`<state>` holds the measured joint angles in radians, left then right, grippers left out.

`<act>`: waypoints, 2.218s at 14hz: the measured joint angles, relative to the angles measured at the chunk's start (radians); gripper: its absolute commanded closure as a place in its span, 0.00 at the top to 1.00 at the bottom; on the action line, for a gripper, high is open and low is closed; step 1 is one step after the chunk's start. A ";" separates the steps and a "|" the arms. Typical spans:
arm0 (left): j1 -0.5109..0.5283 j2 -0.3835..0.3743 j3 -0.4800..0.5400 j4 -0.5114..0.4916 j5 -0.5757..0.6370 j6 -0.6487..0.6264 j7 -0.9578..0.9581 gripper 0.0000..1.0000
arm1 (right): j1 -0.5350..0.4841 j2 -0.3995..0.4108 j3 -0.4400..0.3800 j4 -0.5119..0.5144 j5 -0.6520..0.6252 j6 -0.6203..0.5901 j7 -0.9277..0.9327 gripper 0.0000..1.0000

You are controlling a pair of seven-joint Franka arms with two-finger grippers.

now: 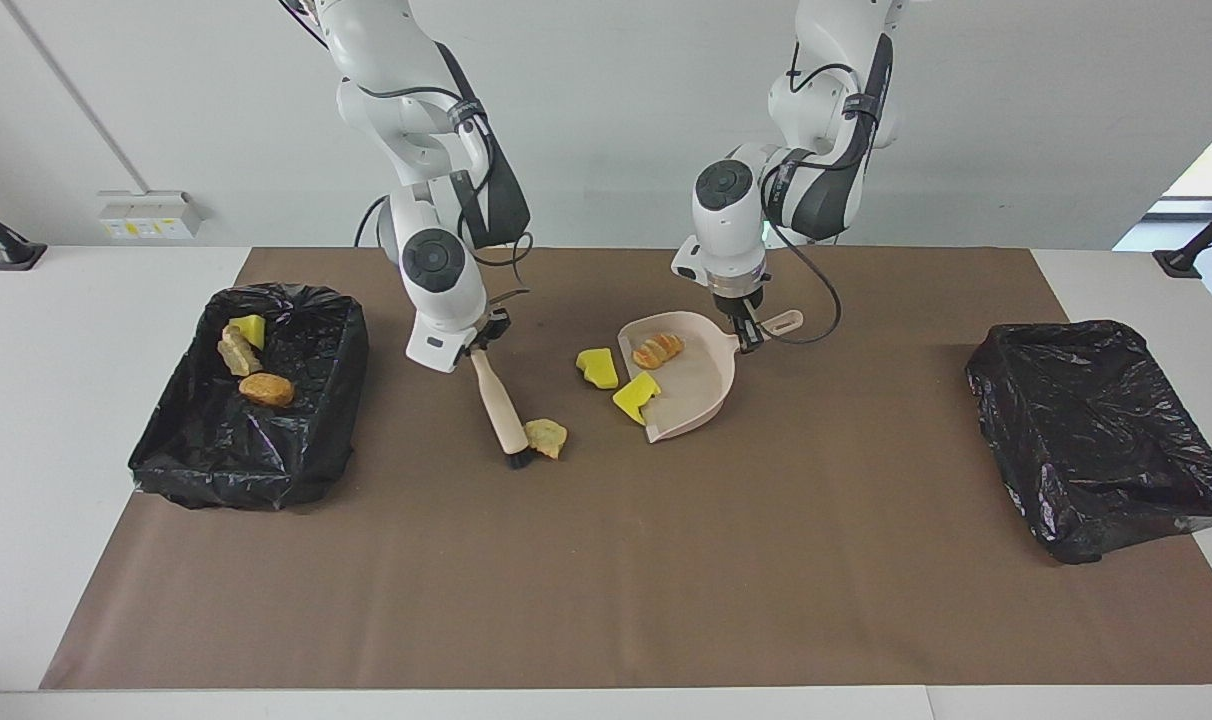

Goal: Sweep and dump trash in bin
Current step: 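Reach the brush back to the last brown piece with the right gripper, then sweep the last brown pieces into the dustpan with the right gripper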

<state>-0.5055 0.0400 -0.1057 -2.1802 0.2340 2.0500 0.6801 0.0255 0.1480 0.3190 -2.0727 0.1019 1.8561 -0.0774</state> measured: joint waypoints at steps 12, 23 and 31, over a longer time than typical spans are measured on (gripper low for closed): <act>0.000 -0.001 -0.001 -0.004 0.001 0.002 -0.046 0.00 | 0.176 -0.087 -0.002 -0.056 0.523 0.054 0.132 0.00; 0.024 -0.001 0.001 -0.012 0.001 0.005 -0.082 0.00 | 0.186 0.078 0.000 0.078 -0.009 0.104 0.142 0.00; 0.031 -0.001 0.000 -0.014 0.001 0.004 -0.082 0.00 | 0.214 0.027 0.006 0.082 0.403 0.042 0.166 0.00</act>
<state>-0.4742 0.0389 -0.1058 -2.1942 0.2346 2.0544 0.5981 0.2397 0.1746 0.3252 -1.9912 0.5051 1.8981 0.0883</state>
